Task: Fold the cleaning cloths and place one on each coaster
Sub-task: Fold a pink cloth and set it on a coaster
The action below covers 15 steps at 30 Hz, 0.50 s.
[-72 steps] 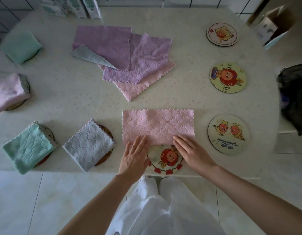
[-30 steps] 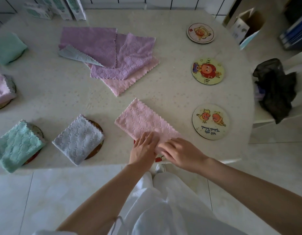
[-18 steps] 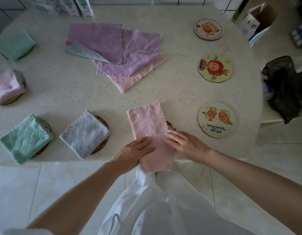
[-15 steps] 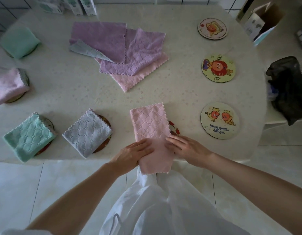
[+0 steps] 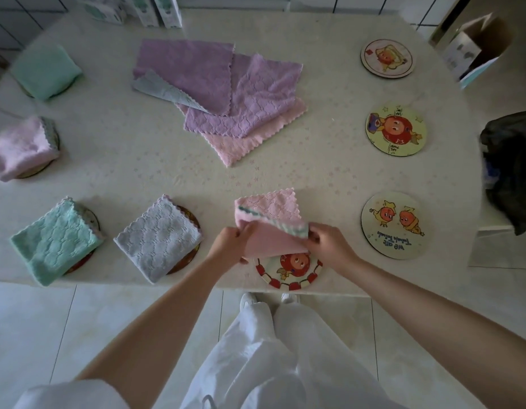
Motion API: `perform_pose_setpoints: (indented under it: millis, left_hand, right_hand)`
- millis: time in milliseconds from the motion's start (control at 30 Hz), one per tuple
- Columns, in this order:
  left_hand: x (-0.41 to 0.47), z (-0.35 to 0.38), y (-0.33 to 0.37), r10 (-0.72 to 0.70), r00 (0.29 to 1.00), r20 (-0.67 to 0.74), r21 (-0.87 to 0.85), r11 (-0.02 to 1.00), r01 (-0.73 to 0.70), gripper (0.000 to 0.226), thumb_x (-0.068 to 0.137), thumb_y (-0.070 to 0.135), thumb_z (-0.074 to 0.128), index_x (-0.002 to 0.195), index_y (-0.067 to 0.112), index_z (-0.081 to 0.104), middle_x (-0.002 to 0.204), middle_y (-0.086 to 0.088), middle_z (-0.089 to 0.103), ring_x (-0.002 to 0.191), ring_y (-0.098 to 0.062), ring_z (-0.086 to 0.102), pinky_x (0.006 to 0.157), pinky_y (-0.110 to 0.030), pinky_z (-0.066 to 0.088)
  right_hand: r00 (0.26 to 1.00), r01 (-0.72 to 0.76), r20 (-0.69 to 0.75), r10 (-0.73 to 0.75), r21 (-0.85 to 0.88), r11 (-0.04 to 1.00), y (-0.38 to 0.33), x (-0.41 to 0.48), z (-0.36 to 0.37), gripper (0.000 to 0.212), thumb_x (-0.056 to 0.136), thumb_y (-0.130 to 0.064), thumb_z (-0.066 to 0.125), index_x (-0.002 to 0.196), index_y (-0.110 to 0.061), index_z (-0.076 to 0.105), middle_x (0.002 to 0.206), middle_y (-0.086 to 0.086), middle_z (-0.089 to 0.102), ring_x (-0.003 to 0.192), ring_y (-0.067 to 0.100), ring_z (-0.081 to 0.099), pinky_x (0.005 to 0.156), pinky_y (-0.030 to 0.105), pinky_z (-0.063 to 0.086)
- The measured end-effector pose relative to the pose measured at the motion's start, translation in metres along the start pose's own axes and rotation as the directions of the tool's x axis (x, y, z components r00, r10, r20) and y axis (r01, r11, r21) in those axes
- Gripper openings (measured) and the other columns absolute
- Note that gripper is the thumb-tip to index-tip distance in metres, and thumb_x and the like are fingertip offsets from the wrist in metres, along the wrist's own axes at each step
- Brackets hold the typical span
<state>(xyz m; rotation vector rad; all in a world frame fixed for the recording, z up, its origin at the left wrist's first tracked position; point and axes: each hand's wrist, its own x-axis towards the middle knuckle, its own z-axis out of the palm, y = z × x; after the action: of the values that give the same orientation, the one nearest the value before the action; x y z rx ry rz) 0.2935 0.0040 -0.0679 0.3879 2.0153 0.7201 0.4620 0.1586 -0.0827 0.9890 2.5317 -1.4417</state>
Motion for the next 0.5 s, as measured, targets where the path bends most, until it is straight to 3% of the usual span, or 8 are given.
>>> perform_pose_setpoints:
  millis: [67,133,300,400,500]
  left_hand:
    - [0.008,-0.002,0.005,-0.090,0.996,0.002,-0.142,0.986,0.089,0.043,0.097,0.045,0.041,0.100,0.006,0.057,0.094,-0.012,0.063,0.071,-0.020,0.065,0.056,-0.029,0.059]
    - [0.011,-0.003,0.005,-0.138,0.990,0.011,-0.225,0.965,0.137,0.039,0.098,0.044,0.041,0.105,0.009,0.058,0.097,-0.011,0.065,0.076,-0.021,0.066,0.056,-0.028,0.058]
    - [0.013,0.001,-0.005,-0.136,0.990,-0.025,-0.249,0.960,0.126,0.028,0.097,0.027,0.049,0.109,0.007,0.064,0.085,-0.007,0.061,0.068,-0.016,0.056,0.050,-0.020,0.049]
    - [0.013,0.003,-0.007,-0.114,0.992,-0.047,-0.230,0.968,0.100,0.029,0.097,0.023,0.048,0.118,0.007,0.061,0.090,-0.008,0.062,0.069,-0.017,0.057,0.051,-0.023,0.050]
    - [0.014,0.001,-0.005,-0.090,0.993,-0.072,-0.218,0.973,0.072,0.038,0.097,0.027,0.048,0.133,0.014,0.049,0.105,-0.009,0.062,0.076,-0.019,0.063,0.051,-0.025,0.053]
  right_hand:
    - [0.993,-0.106,-0.039,0.108,0.032,0.994,-0.003,0.013,-0.001,0.030,0.090,-0.031,0.060,0.068,-0.010,0.058,0.057,-0.001,0.052,0.048,0.013,0.043,0.049,0.024,0.034]
    - [0.988,-0.153,-0.041,0.152,-0.019,0.988,-0.004,0.023,-0.002,0.034,0.091,-0.031,0.060,0.061,-0.016,0.051,0.053,-0.003,0.049,0.048,0.009,0.043,0.048,0.021,0.032]
    - [0.977,-0.213,-0.036,0.212,-0.049,0.976,-0.005,0.033,0.003,0.038,0.093,-0.033,0.055,0.061,-0.014,0.047,0.052,-0.002,0.046,0.049,0.012,0.042,0.051,0.027,0.033]
    - [0.974,-0.218,-0.073,0.215,-0.029,0.976,-0.010,0.036,0.008,0.034,0.090,-0.039,0.055,0.072,-0.010,0.054,0.058,-0.002,0.049,0.052,0.012,0.044,0.052,0.028,0.035]
    - [0.966,-0.221,-0.128,0.224,0.037,0.975,-0.018,0.040,0.012,0.022,0.092,-0.031,0.055,0.080,-0.013,0.054,0.065,-0.004,0.051,0.057,0.012,0.045,0.052,0.025,0.033]
